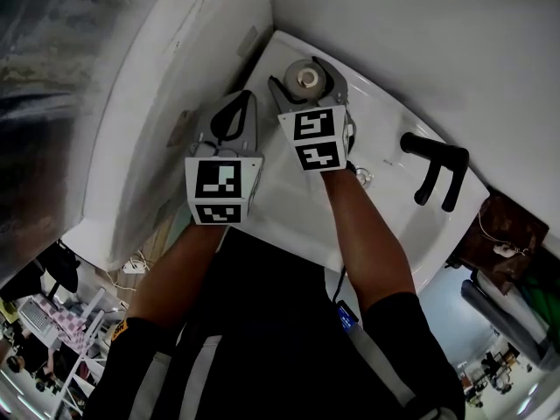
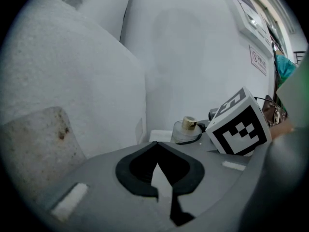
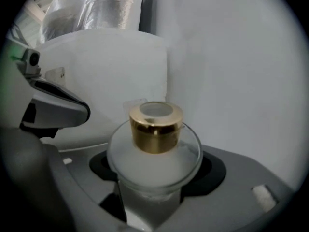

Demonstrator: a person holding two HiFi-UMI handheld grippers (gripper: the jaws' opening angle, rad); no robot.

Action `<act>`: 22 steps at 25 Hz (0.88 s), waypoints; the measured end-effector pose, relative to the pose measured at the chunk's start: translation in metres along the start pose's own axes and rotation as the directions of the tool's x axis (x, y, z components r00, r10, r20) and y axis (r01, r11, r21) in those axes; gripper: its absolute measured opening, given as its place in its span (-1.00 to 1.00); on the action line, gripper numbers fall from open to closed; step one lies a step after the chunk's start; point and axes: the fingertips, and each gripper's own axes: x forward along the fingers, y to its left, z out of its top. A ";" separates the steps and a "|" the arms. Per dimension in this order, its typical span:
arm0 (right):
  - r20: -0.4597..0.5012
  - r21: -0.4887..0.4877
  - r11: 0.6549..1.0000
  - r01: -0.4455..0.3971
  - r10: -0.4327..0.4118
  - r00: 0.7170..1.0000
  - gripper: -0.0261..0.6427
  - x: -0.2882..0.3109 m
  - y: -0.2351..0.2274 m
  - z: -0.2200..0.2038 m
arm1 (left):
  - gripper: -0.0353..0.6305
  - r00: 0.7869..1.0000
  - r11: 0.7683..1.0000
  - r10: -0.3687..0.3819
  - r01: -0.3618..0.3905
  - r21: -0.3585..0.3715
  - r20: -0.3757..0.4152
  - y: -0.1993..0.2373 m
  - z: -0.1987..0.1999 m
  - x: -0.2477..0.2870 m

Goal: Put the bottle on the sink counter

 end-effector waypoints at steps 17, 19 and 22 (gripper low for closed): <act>-0.033 0.002 0.999 0.045 -0.045 0.998 0.11 0.005 -0.002 -0.006 | -0.89 1.000 1.000 -0.003 0.003 0.001 0.010 0.000 0.002 -0.011; -0.041 0.007 0.999 0.037 -0.036 0.999 0.12 0.005 -0.001 -0.007 | -0.89 1.000 1.000 -0.007 0.007 0.002 0.008 -0.001 0.002 -0.013; -0.055 0.022 1.000 0.021 -0.020 0.998 0.20 0.005 -0.001 -0.009 | -0.88 1.000 1.000 -0.012 0.012 0.013 0.008 -0.003 0.002 -0.017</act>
